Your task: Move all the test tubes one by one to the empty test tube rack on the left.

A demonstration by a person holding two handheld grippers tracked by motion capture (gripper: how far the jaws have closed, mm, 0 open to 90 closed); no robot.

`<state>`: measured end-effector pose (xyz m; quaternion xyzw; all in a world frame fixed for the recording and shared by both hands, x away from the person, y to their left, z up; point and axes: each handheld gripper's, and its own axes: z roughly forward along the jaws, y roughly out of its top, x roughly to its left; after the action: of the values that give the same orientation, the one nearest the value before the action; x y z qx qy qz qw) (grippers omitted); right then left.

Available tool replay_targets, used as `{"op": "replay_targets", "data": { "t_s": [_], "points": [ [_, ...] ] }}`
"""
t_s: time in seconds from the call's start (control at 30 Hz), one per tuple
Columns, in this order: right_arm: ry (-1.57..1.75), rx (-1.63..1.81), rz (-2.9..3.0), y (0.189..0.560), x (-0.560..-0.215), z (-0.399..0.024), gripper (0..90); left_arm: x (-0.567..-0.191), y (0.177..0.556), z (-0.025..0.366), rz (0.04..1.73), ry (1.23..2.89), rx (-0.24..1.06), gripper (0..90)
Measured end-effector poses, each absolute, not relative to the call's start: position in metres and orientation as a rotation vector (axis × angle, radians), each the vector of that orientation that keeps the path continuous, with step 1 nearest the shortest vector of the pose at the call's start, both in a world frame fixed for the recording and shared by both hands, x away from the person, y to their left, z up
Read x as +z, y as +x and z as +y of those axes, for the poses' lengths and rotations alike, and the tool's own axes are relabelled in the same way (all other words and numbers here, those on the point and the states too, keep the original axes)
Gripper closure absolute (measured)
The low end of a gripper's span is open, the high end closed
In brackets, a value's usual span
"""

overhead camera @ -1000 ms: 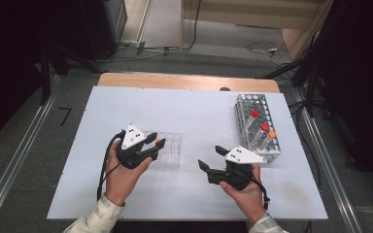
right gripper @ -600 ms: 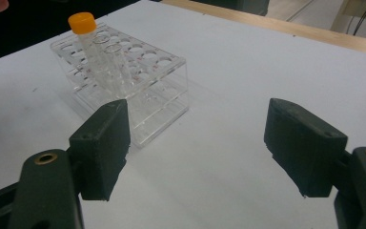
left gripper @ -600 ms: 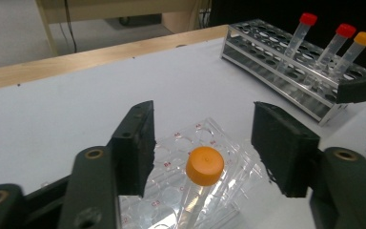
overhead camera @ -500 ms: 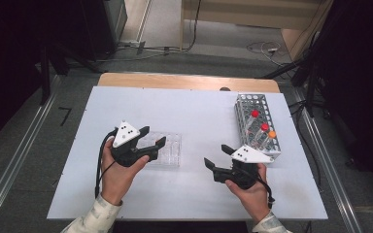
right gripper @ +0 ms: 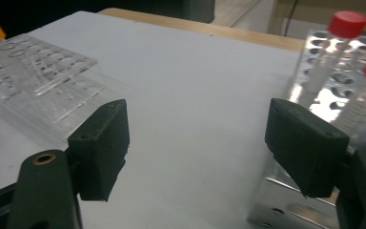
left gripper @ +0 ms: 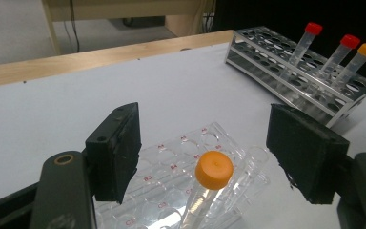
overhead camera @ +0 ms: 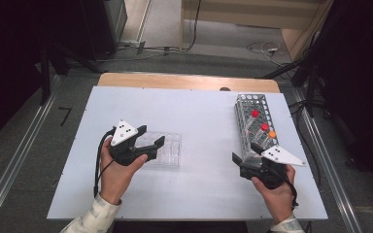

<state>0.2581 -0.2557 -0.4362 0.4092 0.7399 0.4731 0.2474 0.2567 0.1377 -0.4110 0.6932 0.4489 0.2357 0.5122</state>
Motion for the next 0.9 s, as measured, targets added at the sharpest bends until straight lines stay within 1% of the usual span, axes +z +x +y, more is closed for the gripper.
{"op": "replay_targets", "data": {
  "t_s": [0.27, 0.57, 0.77, 0.9],
  "points": [
    [1.195, 1.238, 1.932, 0.263, -0.436, -0.286, 22.6, -0.411, 0.257, 0.14, 1.085, 1.662, 0.568, 28.2],
    [1.253, 1.187, 1.887, 0.273, -0.442, -0.302, 24.0, -0.411, 0.257, 0.139, 1.084, 1.667, 0.566, 28.2],
    [1.271, 1.168, 1.874, 0.28, -0.444, -0.306, 27.6, -0.411, 0.257, 0.138, 1.082, 1.67, 0.563, 28.3],
    [1.291, 1.134, 1.853, 0.287, -0.448, -0.309, 34.7, -0.412, 0.257, 0.137, 1.079, 1.673, 0.563, 28.4]
  ]
}}
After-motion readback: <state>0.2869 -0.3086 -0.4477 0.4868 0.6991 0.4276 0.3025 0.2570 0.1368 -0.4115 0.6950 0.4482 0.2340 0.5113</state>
